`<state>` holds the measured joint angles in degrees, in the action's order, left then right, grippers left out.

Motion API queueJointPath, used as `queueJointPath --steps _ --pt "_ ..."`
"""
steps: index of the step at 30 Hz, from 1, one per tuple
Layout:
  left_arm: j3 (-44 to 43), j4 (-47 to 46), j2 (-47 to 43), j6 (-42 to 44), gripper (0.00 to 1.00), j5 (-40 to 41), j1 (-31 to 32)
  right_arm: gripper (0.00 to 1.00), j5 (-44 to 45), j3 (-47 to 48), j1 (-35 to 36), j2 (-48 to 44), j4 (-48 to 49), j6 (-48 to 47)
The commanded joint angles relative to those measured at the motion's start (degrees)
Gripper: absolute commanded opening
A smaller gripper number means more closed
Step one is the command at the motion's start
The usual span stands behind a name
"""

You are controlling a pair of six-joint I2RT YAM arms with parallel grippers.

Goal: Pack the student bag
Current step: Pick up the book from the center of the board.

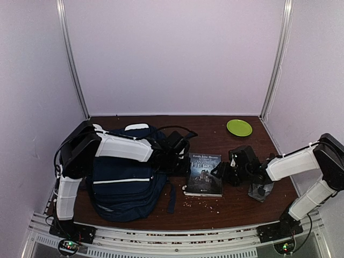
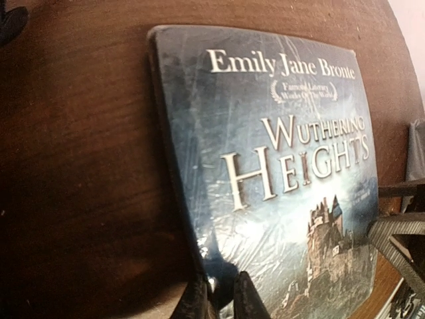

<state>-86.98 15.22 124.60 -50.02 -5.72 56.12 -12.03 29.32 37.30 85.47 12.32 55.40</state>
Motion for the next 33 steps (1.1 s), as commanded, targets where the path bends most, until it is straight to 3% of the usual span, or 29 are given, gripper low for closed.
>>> queueJointPath --steps 1,8,22,33 --pt "2.9 -6.7 3.1 -0.3 0.15 -5.5 1.7 0.59 -15.7 1.3 1.9 0.9 5.4 2.2" --pt "5.5 -10.5 3.2 -2.2 0.06 -7.3 1.8 0.54 -19.0 2.0 1.9 -4.8 7.9 4.7" --pt "6.5 -12.4 1.2 -3.1 0.06 -8.1 1.8 0.53 -15.8 0.3 1.9 -12.7 5.5 5.2" --pt "7.4 -15.1 0.6 -4.5 0.06 -9.9 2.8 0.53 -14.4 -2.5 1.9 -13.0 15.0 11.2"
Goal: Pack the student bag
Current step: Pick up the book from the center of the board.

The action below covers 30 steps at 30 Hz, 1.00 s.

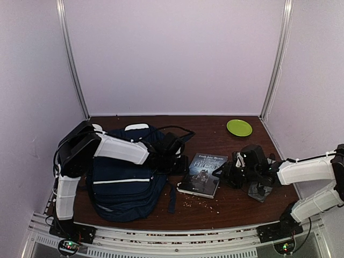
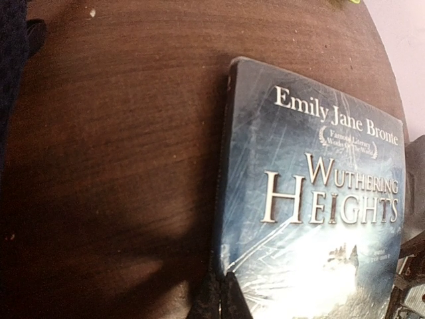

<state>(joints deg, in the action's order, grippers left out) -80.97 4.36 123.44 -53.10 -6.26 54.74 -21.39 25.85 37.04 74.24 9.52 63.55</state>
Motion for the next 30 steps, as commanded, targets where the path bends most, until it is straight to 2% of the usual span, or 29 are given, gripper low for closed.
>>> queueJointPath --steps 1,11,22,27,30 --pt "1.5 -4.4 1.6 -1.6 0.07 -9.4 4.2 0.53 -4.9 0.9 2.2 -2.1 18.2 3.3" --pt "2.2 -4.6 0.0 -1.2 0.08 -8.9 4.3 0.53 -3.1 1.4 2.2 -5.2 16.8 3.8" --pt "3.0 -6.1 -1.0 -1.7 0.08 -9.6 4.4 0.54 -3.6 3.3 2.5 -0.9 15.7 3.9" --pt "3.2 -6.2 -1.4 -1.5 0.08 -9.5 4.4 0.51 -2.9 5.1 2.6 0.9 11.4 2.6" --pt "3.5 -6.1 -1.9 -1.3 0.08 -9.3 4.4 0.48 -1.9 6.8 2.7 0.8 5.5 0.4"
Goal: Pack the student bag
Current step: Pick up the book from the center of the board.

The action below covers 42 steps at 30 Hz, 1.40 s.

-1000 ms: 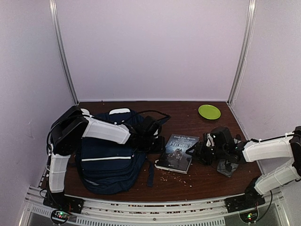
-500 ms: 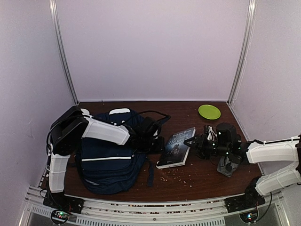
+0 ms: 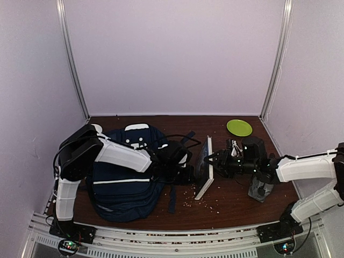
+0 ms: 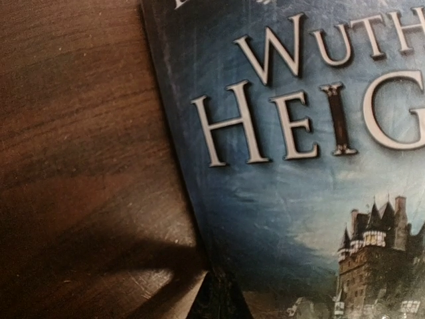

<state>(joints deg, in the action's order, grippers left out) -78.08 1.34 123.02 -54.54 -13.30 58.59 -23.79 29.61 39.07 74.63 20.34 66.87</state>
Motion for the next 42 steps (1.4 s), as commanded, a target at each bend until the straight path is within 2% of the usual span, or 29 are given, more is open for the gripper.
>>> queueJointPath --steps 1,10,14,26,32,37,39,42 --pt "0.7 -3.1 -1.7 0.2 0.08 -2.2 0.6 0.47 0.9 3.5 0.7 0.2 -7.2 -3.8" --pt "0.6 -3.4 -2.8 0.5 0.09 -2.2 0.6 0.44 4.0 10.2 0.8 -0.5 -25.0 -13.3" --pt "0.5 -4.2 -3.0 0.3 0.09 -2.3 0.6 0.42 3.8 13.0 1.4 1.2 -29.7 -16.3" --pt "1.8 -5.4 -4.6 0.3 0.09 -2.2 0.6 0.18 4.9 15.0 2.7 3.3 -31.0 -15.4" --pt "2.3 -3.3 -8.4 1.8 0.1 0.3 0.6 0.0 8.9 16.6 2.8 -0.8 -35.4 -15.8" --pt "-0.6 4.7 -16.1 5.6 0.21 5.3 0.6 0.0 14.7 19.5 2.8 -8.1 -42.1 -18.7" --pt "-2.1 8.2 -20.0 7.7 0.32 7.6 0.7 0.0 16.3 20.4 2.8 -11.5 -44.2 -20.2" --pt "-3.8 12.6 -26.3 11.8 0.54 11.3 0.7 0.0 16.2 20.3 2.9 -18.0 -44.1 -25.1"
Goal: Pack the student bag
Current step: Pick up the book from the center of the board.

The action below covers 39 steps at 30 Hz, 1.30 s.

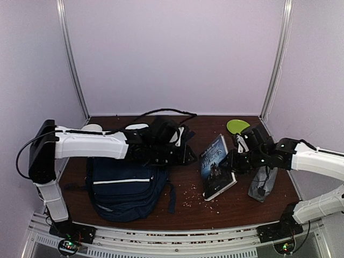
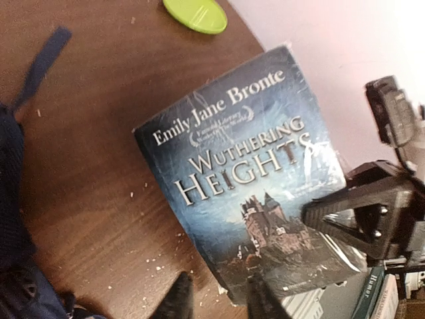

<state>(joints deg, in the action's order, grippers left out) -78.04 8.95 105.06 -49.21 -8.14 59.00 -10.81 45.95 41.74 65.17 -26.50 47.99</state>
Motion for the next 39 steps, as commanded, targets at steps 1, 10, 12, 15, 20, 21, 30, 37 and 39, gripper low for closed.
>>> queueJointPath --steps 1,10,12,15,20,21,30,37,39 --pt "-3.9 5.8 -10.8 8.2 0.6 7.2 0.3 0.0 2.1 3.7 0.3 -10.7 3.1 -8.9" --pt "0.4 6.1 -24.9 34.0 0.98 6.7 0.3 0.0 -16.4 0.8 3.5 -26.5 5.8 -23.9" --pt "0.2 4.6 -26.7 40.7 0.98 -4.1 0.3 0.0 -19.6 -0.3 4.8 -28.0 8.2 -24.7" --pt "-1.6 6.6 -28.2 47.6 0.98 -17.9 0.3 0.0 -21.6 -0.3 7.7 -27.9 8.7 -27.7" --pt "-4.5 15.7 -30.6 54.2 0.98 -26.7 0.1 0.0 -19.1 2.5 13.7 -26.7 4.7 -35.1" --pt "-5.0 16.6 -30.8 54.3 0.98 -27.3 0.1 0.0 -18.4 2.7 14.6 -26.6 4.4 -35.9" --pt "-8.1 24.9 -28.0 53.1 0.98 -29.2 0.2 0.0 -10.5 6.2 23.3 -22.6 3.2 -41.0" --pt "-6.0 24.1 -29.1 51.5 0.98 -29.4 0.2 0.0 -8.5 10.1 27.5 -20.1 2.0 -43.3" --pt "-5.8 24.2 -29.0 51.3 0.98 -30.3 0.2 0.0 -7.8 11.1 28.2 -19.4 1.6 -43.8"
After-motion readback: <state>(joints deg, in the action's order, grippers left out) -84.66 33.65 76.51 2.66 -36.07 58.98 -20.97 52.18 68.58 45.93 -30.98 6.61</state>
